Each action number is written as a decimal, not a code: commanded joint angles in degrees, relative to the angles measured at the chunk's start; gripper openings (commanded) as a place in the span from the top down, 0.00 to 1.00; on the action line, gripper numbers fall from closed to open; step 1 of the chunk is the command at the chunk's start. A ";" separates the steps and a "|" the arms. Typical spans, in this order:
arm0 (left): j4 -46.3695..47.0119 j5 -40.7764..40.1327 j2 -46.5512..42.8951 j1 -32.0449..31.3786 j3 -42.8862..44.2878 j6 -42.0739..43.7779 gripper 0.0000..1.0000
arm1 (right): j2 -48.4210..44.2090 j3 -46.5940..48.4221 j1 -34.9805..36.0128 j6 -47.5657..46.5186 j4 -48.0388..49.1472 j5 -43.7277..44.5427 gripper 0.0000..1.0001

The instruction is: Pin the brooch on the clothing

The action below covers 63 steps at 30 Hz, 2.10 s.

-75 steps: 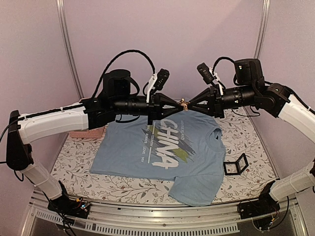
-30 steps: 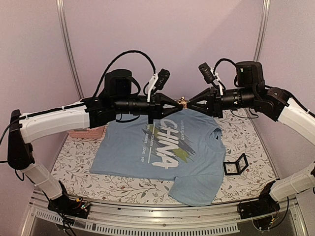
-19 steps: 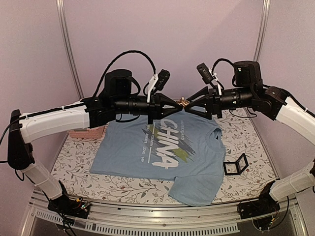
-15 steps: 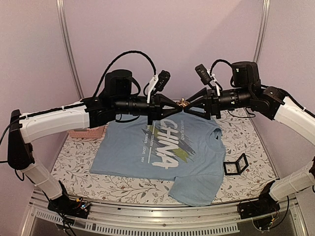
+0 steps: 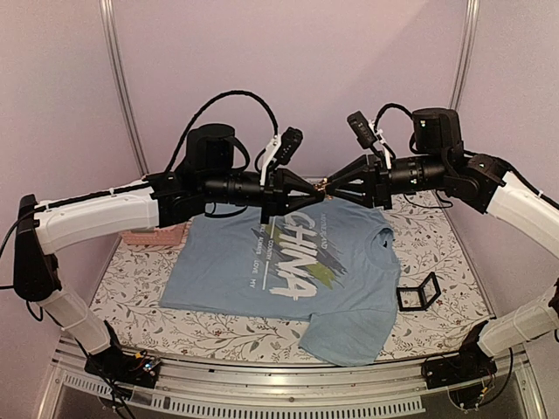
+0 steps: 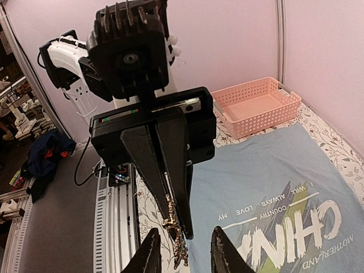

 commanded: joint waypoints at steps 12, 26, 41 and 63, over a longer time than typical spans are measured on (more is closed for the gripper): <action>0.53 2.92 -0.72 -1.61 -0.44 5.05 1.00 | -0.95 -1.16 -0.03 -1.50 0.70 2.08 0.81; 0.50 1.88 -0.43 -2.96 -0.06 6.08 1.00 | 0.38 -1.36 0.29 -2.22 1.12 1.87 0.76; -4.57 -17.41 -2.23 -2.82 -0.04 16.01 1.00 | -5.78 -0.62 1.70 -9.61 -10.82 9.14 0.37; -15.22 -14.07 -1.35 -3.58 4.14 20.44 1.00 | 0.93 4.61 1.81 -11.67 -9.04 4.76 0.60</action>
